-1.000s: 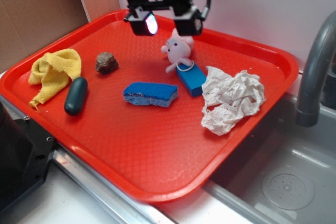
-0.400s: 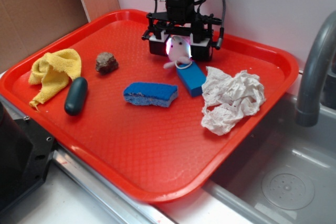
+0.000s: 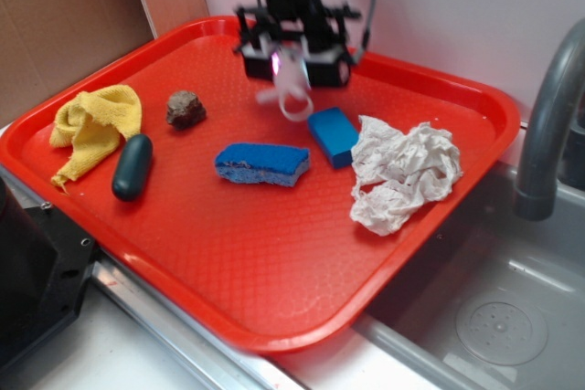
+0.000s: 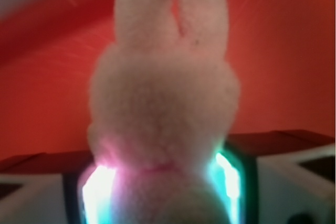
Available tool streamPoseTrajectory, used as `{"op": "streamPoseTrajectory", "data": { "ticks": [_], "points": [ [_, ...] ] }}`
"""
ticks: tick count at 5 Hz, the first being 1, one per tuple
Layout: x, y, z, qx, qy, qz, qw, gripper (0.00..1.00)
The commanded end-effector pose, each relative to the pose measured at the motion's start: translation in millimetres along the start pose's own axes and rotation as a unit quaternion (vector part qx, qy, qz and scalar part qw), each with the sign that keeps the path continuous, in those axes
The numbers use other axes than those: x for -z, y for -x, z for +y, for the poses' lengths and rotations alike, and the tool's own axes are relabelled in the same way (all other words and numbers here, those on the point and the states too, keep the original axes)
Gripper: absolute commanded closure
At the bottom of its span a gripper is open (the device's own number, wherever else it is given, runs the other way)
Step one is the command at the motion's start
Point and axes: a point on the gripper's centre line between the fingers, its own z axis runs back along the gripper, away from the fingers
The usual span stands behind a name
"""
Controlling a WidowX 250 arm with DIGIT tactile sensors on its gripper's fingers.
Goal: Grab the pink bunny.
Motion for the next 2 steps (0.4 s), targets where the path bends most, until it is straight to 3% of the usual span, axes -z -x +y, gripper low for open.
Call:
{"op": "streamPoseTrajectory", "data": {
  "ticks": [1, 2],
  "points": [
    [-111, 35, 46, 0.118, -0.034, -0.007, 0.992, 1.00],
    [-124, 64, 57, 0.151, -0.053, 0.000, 0.987, 1.00]
  ]
}}
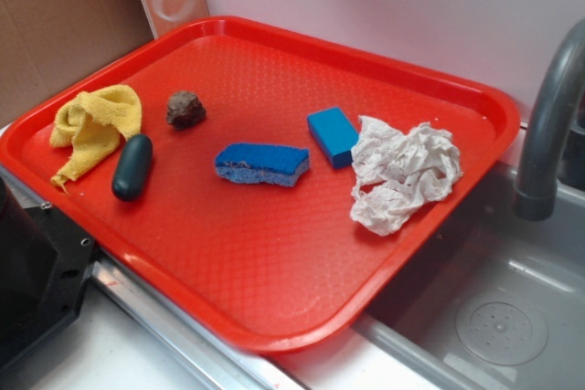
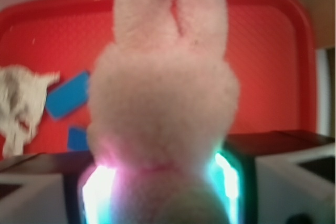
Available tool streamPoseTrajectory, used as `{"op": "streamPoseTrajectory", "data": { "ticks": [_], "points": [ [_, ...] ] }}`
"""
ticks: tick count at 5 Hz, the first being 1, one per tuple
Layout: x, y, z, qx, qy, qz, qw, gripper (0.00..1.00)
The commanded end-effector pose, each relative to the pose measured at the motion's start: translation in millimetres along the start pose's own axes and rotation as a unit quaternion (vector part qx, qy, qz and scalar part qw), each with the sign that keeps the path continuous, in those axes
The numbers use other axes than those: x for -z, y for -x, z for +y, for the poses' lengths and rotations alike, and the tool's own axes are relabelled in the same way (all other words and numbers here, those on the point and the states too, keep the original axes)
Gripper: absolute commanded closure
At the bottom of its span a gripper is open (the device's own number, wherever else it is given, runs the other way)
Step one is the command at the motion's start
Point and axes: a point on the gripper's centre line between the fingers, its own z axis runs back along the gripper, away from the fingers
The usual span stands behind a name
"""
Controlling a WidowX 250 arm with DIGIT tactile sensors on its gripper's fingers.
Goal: Grab the pink bunny.
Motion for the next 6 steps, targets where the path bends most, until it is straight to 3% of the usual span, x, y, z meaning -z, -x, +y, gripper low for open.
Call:
{"op": "streamPoseTrajectory", "data": {
  "ticks": [1, 2, 3, 5, 6],
  "points": [
    [-38, 43, 0, 0.045, -0.010, -0.027, 0.999, 1.00],
    [-43, 52, -20, 0.065, -0.019, -0.048, 0.997, 1.00],
    [-44, 41, -12, 0.052, -0.002, -0.073, 0.996, 1.00],
    [-44, 4, 11, -0.002, -0.030, -0.070, 0.997, 1.00],
    [-30, -2, 10, -0.005, -0.040, -0.048, 0.998, 1.00]
  ]
}}
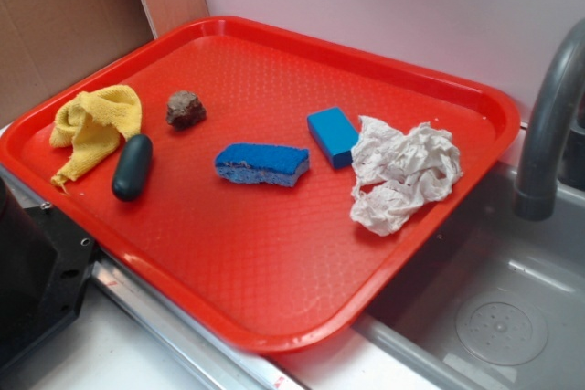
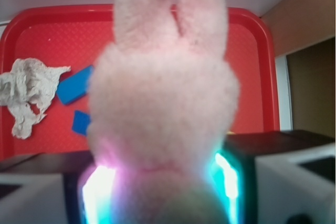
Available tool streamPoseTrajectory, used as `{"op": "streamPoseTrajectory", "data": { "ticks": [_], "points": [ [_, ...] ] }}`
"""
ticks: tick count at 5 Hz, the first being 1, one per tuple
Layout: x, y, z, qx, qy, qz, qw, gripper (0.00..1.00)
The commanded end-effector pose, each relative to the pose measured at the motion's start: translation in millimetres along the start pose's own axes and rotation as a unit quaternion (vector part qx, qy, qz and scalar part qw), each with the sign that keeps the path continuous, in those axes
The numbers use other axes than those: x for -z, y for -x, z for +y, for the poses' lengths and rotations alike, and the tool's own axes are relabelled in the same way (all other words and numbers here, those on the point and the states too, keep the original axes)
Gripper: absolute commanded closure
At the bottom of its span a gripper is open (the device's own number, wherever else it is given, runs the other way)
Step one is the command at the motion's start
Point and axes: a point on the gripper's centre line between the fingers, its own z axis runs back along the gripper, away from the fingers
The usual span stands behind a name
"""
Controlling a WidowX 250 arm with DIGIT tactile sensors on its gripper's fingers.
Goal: Grab the pink bunny.
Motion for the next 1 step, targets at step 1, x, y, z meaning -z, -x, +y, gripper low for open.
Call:
{"op": "streamPoseTrajectory", "data": {
  "ticks": [1],
  "points": [
    [4.6, -12.3, 7.0, -0.004, -0.007, 0.000, 1.000, 1.00]
  ]
}}
